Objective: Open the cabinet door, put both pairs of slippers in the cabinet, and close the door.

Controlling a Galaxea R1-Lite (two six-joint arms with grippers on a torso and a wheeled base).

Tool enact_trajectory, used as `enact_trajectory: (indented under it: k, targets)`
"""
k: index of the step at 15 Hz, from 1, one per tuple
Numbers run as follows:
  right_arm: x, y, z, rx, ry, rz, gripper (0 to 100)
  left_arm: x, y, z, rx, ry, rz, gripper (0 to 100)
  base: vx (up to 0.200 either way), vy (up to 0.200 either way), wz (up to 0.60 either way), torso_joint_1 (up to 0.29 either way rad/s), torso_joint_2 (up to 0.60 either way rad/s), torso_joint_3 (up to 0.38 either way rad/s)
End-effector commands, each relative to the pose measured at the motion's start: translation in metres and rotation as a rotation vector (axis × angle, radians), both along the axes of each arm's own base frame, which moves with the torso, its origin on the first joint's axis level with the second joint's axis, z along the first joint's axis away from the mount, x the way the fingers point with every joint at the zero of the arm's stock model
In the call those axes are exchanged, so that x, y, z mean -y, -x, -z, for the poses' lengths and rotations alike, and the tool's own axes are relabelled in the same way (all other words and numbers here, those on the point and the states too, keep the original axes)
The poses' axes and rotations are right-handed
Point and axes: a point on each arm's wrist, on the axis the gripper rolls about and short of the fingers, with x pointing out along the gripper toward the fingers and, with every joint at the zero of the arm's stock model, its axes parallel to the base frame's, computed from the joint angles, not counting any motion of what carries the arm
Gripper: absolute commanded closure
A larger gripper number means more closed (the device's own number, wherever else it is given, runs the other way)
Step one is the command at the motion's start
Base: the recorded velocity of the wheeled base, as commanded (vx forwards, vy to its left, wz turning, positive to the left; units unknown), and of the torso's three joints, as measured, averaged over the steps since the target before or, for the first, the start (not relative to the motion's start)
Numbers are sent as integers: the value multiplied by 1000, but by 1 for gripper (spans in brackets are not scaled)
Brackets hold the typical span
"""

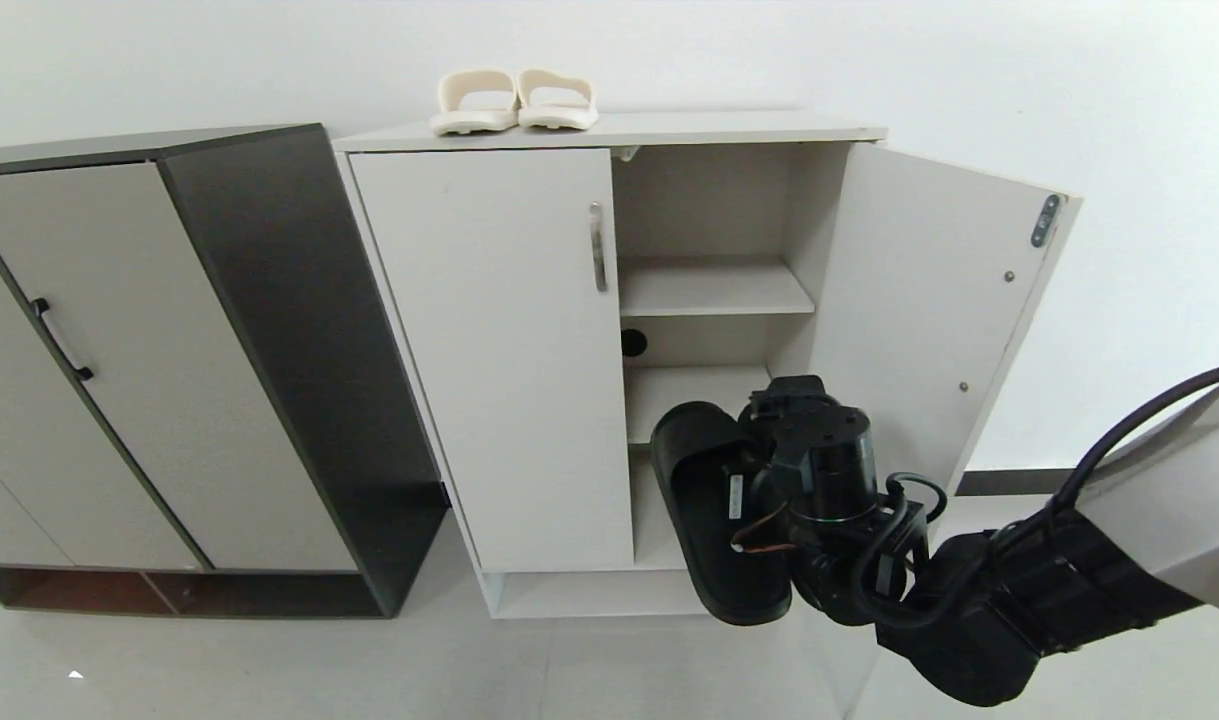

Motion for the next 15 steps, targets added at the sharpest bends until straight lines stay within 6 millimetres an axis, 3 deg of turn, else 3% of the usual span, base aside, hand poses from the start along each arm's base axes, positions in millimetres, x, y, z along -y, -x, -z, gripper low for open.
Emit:
enact_trajectory:
  k: [1, 5, 10, 15]
  targets:
    - [-6, -17, 21, -13, 12, 19, 100, 0, 0, 0, -3, 0, 0, 100, 0, 0, 0, 0, 0, 0]
    - [-21, -34, 30, 14, -9, 26, 100, 0, 0, 0, -3, 0, 2, 100, 0, 0, 0, 0, 0, 0]
    - [-18, -69, 38, 45, 13, 76, 100, 0, 0, 0, -3, 0, 0, 100, 0, 0, 0, 0, 0, 0]
    - [-8, -80, 44, 39, 20, 107, 100, 0, 0, 0, -3, 0, 2, 100, 0, 0, 0, 0, 0, 0]
